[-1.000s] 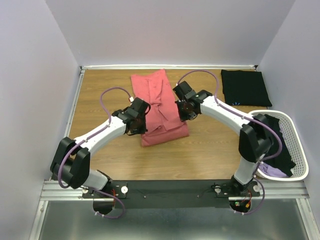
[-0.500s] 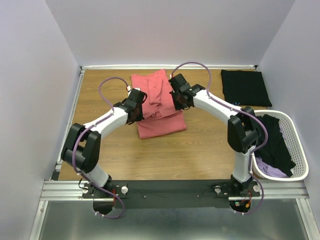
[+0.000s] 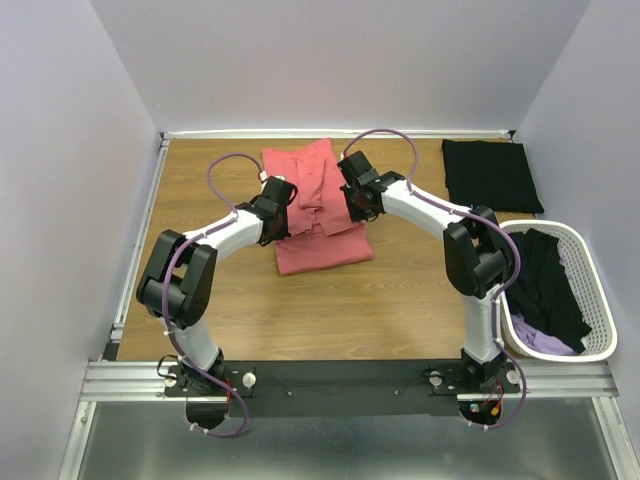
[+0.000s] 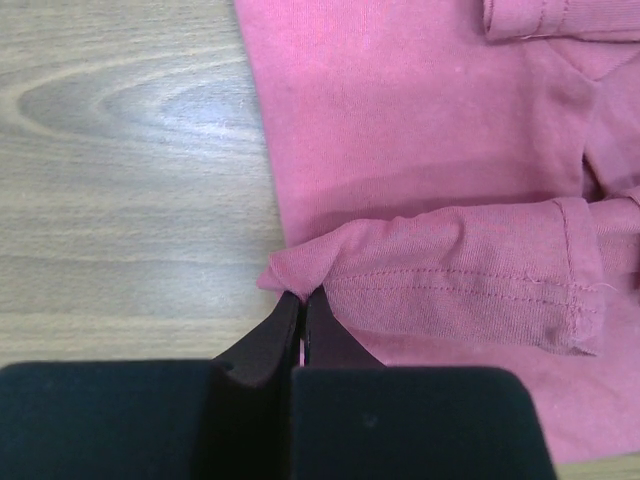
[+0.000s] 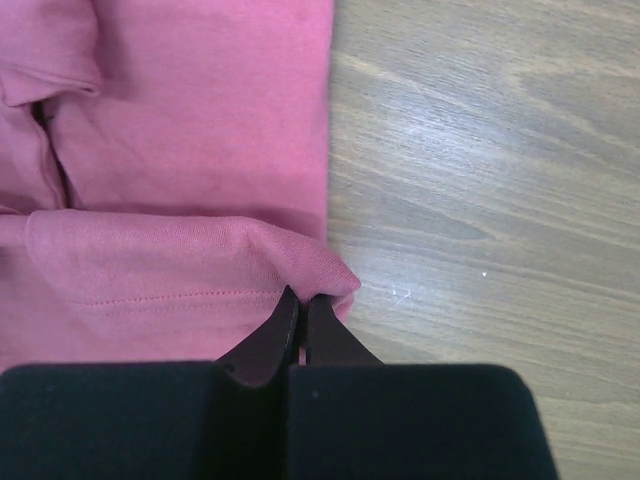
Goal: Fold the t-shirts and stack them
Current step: Fold the tshirt
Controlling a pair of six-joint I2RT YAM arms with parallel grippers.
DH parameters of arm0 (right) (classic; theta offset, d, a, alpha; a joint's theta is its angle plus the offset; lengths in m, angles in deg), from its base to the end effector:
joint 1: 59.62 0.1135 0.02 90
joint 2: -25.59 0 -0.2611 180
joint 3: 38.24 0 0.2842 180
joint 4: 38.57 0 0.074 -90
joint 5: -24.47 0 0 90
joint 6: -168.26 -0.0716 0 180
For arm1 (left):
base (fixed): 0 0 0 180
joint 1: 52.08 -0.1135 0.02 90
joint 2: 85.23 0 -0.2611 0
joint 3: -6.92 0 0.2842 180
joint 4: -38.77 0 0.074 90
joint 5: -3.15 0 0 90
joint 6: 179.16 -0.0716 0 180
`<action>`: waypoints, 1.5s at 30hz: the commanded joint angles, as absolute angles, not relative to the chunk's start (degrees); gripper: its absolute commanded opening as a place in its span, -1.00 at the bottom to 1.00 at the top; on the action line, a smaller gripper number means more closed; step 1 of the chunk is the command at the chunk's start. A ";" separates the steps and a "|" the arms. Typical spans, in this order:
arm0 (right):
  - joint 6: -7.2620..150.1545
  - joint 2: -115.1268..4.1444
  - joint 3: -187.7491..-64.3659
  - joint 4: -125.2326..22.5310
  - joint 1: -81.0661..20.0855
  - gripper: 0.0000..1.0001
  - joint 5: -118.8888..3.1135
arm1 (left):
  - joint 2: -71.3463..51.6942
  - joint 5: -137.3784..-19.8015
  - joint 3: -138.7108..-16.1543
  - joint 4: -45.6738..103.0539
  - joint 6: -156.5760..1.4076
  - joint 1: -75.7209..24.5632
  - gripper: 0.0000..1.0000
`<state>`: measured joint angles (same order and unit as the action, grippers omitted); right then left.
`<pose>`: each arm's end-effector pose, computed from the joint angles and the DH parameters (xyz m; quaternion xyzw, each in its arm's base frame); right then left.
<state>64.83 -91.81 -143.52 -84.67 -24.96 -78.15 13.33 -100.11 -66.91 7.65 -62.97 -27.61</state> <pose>0.4151 0.2680 0.1633 -0.1465 0.9451 0.0143 0.2916 0.3687 -0.1498 0.1339 -0.0481 0.9489 -0.0250 0.3108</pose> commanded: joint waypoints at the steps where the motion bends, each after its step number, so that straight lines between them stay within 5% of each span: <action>1: 65.25 -93.76 -142.36 -83.71 -26.13 -0.99 -79.77 | 14.96 -103.37 -68.81 8.57 -64.55 -28.44 -1.00; 10: 64.46 -94.91 -141.56 -83.45 -26.39 -0.89 -80.12 | 15.49 -103.72 -69.25 9.27 -64.38 -28.44 -0.98; 14: 64.20 -95.09 -142.18 -83.28 -26.31 -0.68 -80.38 | 14.88 -103.90 -68.20 9.62 -63.94 -28.44 -0.44; 15: 64.02 -94.48 -142.18 -83.19 -26.39 -0.60 -80.38 | 14.61 -103.90 -68.02 9.88 -64.11 -28.44 -0.09; 18: 63.32 -92.20 -142.09 -83.01 -26.31 -0.29 -79.07 | 12.69 -104.16 -67.93 10.24 -63.94 -28.44 0.41; 21: 62.62 -88.60 -141.31 -82.23 -25.35 -0.10 -78.01 | 9.09 -104.08 -67.58 9.80 -62.80 -28.26 0.55; 28: 59.72 -82.43 -135.42 -75.03 -21.56 -0.11 -70.73 | -2.43 -104.78 -63.28 8.74 -57.27 -24.40 0.44; 33: 56.64 -83.91 -131.37 -69.58 -20.24 -0.51 -64.05 | -4.03 -99.70 -59.06 9.45 -52.70 -19.48 -0.24; 36: 55.50 -86.11 -130.67 -67.20 -19.89 -0.69 -61.58 | -1.57 -97.14 -58.26 10.67 -51.55 -17.90 -0.40; 45: 54.44 -91.39 -132.16 -64.55 -19.89 -0.78 -58.94 | 9.58 -94.33 -60.71 10.07 -51.98 -17.10 -0.50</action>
